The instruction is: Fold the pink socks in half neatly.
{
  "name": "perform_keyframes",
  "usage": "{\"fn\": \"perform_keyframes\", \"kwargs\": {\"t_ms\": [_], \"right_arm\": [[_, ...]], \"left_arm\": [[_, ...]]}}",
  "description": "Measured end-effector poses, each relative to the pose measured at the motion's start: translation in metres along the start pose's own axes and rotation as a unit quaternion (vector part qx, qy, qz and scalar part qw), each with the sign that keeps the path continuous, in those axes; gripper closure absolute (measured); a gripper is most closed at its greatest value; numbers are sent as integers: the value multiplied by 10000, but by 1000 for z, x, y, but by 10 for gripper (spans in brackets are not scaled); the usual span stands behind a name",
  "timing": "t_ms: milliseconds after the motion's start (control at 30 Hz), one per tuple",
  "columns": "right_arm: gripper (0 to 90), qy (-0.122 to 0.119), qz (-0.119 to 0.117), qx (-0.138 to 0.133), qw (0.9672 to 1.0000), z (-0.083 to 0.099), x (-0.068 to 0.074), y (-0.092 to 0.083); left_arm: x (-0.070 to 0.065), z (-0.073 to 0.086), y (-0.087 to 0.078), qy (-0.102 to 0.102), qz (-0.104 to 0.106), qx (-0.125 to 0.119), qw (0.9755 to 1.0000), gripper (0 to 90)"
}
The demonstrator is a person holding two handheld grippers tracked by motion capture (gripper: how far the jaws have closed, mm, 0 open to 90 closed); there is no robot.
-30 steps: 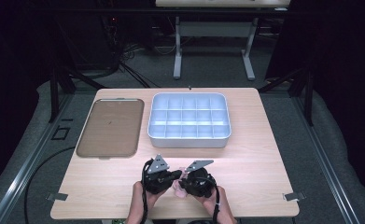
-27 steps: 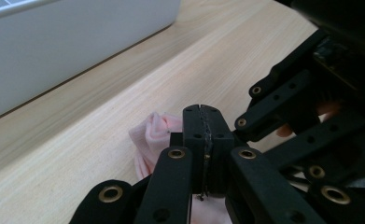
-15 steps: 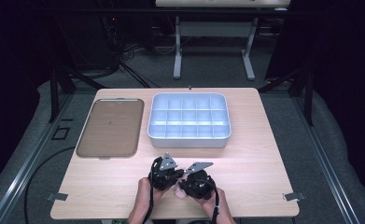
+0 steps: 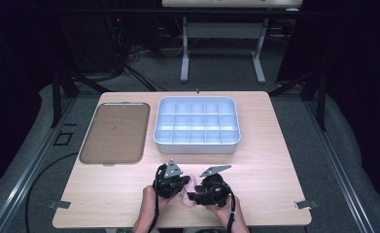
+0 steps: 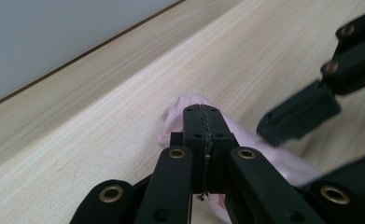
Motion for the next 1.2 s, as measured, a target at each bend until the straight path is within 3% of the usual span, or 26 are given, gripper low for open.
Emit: {"fn": "perform_keyframes", "kwargs": {"t_ms": [133,167,233,400,467,500,700,833,933,1067,1200], "right_arm": [[497,371,183,-254,9988,-6,-12,-8],[468,381,207,-23,9991,-7,-13,-9],[441,393,346,90,9986,-9,-15,-3],[407,381,460,242,9979,-12,-13,14],[394,351,465,207,9981,-12,-11,17],[390,340,625,11,9975,-12,-11,20],[395,80,785,62,9969,-11,-7,25],[409,173,683,139,9974,-11,-8,28],[441,177,670,255,9973,-14,-8,29],[496,179,512,355,9979,-14,-8,29],[525,201,436,452,9978,-16,-9,30]], "left_arm": [[0,0,0,1,-44,-16,10000,898],[0,0,0,-21,-57,-25,10000,898],[-1,0,0,-27,-71,-21,10000,898],[0,1,0,-92,-82,-26,9999,898],[0,2,0,-114,-89,-26,9999,898],[0,2,0,-123,-85,-31,9999,898],[2,3,-1,-204,-50,-63,9998,897],[7,5,-3,-332,-25,-137,9994,894],[14,6,-6,-474,-112,-169,9987,841],[27,11,-17,-534,-388,-208,9976,787],[41,23,-28,-731,-666,-159,9950,689]]}}
Point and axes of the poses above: each handheld gripper's, and its own axes: y roughly forward along the jaws, z roughly out of its underside, x roughly to its left, the point moved 6 cm from there along y, roughly forward along the jaws, and after that the axes turned 4 degrees about -x, right-handed, at the moved point
